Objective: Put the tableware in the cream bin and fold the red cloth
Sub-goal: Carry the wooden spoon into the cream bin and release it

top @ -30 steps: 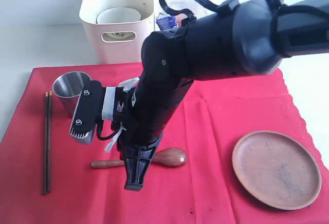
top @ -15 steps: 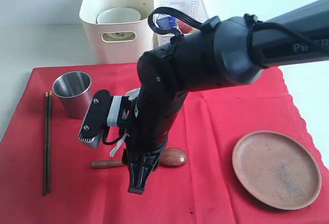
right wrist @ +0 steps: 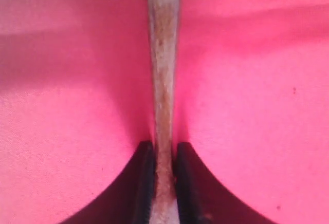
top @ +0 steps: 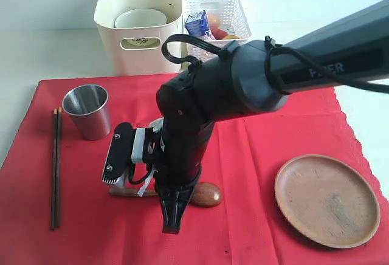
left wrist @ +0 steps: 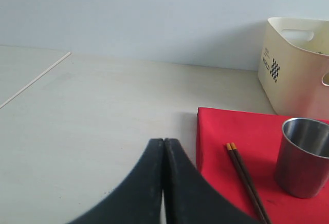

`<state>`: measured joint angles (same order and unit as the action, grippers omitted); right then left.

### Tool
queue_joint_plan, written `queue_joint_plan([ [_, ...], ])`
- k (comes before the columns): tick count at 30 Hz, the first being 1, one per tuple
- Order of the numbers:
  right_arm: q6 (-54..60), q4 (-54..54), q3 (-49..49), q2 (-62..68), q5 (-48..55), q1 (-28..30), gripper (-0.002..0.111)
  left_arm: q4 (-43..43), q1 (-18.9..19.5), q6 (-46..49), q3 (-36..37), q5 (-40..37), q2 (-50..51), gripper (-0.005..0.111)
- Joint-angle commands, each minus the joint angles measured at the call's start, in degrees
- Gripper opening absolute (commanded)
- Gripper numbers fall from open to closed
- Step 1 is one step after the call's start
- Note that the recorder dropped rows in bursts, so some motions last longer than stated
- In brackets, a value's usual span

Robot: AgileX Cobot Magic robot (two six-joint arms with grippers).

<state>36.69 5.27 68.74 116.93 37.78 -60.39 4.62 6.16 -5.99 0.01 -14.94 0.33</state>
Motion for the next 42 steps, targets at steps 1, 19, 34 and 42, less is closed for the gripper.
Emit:
queue_joint_plan([
  [1,0.8,-1.9,1.5,1.1,3.2,0.1,0.000,-0.4,-0.4,0.0,0.0,0.3,-0.1,0.001],
  [19,-2.7,-10.7,13.4,-0.9,9.5,0.1,0.000,-0.4,-0.4,0.0,0.0,0.3,-0.1,0.001],
  [34,-14.6,-20.3,13.4,-11.5,-11.0,3.3,0.000,-0.4,-0.4,0.0,0.0,0.3,-0.1,0.001],
  [42,-27.9,-20.4,13.4,-8.0,-41.6,13.8,0.000,-0.4,-0.4,0.0,0.0,0.3,-0.1,0.001],
])
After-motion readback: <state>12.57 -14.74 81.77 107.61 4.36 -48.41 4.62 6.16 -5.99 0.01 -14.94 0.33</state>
